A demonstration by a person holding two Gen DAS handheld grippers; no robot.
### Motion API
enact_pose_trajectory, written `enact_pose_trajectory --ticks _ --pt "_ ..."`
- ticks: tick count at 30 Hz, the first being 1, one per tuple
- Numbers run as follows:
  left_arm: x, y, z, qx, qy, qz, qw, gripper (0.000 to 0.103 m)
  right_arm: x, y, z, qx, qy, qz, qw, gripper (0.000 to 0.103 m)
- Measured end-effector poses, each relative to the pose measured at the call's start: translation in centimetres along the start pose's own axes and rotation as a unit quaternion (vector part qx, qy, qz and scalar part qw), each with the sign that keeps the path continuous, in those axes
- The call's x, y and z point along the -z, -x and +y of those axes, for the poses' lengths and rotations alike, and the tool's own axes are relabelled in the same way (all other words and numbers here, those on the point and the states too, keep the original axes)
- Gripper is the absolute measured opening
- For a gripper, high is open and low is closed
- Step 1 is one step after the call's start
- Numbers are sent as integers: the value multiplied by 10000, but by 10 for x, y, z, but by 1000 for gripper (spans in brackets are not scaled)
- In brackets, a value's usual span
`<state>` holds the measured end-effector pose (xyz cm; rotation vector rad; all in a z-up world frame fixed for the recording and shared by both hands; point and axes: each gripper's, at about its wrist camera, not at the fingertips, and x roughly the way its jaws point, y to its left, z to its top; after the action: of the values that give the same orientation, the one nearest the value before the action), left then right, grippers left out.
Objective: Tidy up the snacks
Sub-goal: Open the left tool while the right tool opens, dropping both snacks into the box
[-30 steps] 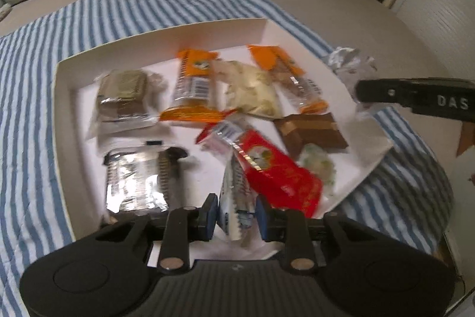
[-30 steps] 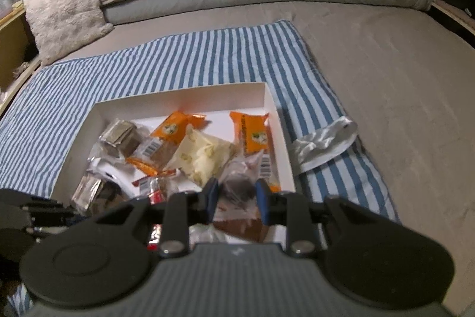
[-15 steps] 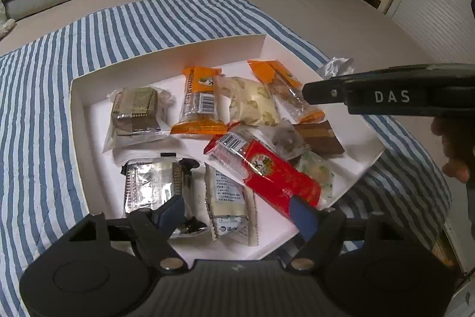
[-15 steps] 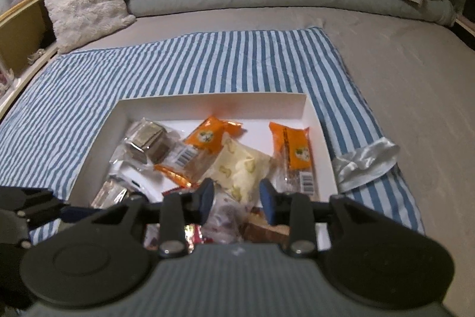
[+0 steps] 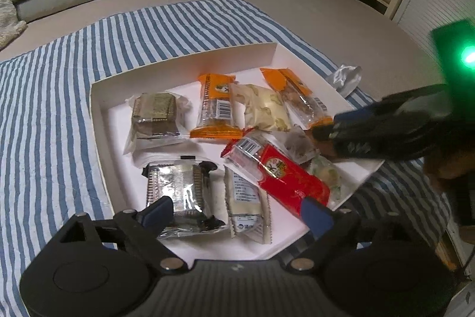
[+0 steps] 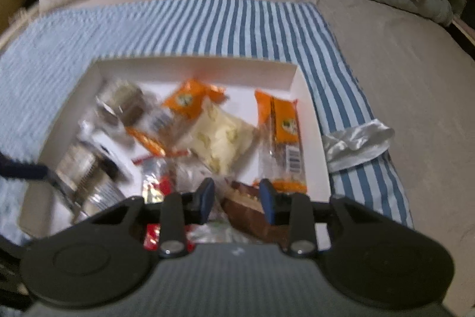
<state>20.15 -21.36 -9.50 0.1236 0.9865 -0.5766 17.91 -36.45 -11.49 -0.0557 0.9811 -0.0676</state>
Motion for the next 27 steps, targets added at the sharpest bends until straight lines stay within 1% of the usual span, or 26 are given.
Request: enact_pose_trajectory --ticks 3,5,7,11,12,14,16,18,21,23,24,25,26,27 --pt "1 1 3 -51 26 9 10000 93 2 -20 11 241 330 292 9987 38" --pt "0 3 6 -66 64 8 10000 94 2 -27 16 296 441 338 9980 37" --pt "-1 3 9 -93 104 -3 9999 94 1 -33 20 239 513 349 9978 36" --pt "-3 2 13 -134 214 -1 9997 95 -3 -36 29 116 601 328 9976 36" --pt "-3 2 14 -144 246 0 9996 95 -5 -33 30 79 600 310 9977 36" --pt "-3 2 15 -175 271 -14 9995 99 -9 -29 30 4 558 276 9981 36" --pt "-4 3 15 -219 279 -43 9994 100 -12 -21 26 -38 440 224 9988 36" --pt "-5 4 16 -237 295 -53 9993 100 -15 -13 21 -61 296 135 9995 40" --pt "-5 7 18 -270 349 -71 9990 103 -17 -1 10 -90 -9 -35 10000 53" --pt "-5 10 19 -305 409 -109 9986 103 -16 7 2 -59 -239 -171 9996 67" --pt "-5 12 20 -303 439 -127 9985 103 -16 10 -3 -60 -334 -224 9992 70" --pt "-5 15 21 -289 477 -153 9983 103 -15 14 -6 -74 -450 -269 9986 75" --pt "-5 17 21 -281 501 -166 9982 103 -13 17 -9 -110 -572 -299 9979 83" --pt "-5 19 21 -277 512 -176 9981 103 -12 21 -12 -155 -695 -327 9969 88"
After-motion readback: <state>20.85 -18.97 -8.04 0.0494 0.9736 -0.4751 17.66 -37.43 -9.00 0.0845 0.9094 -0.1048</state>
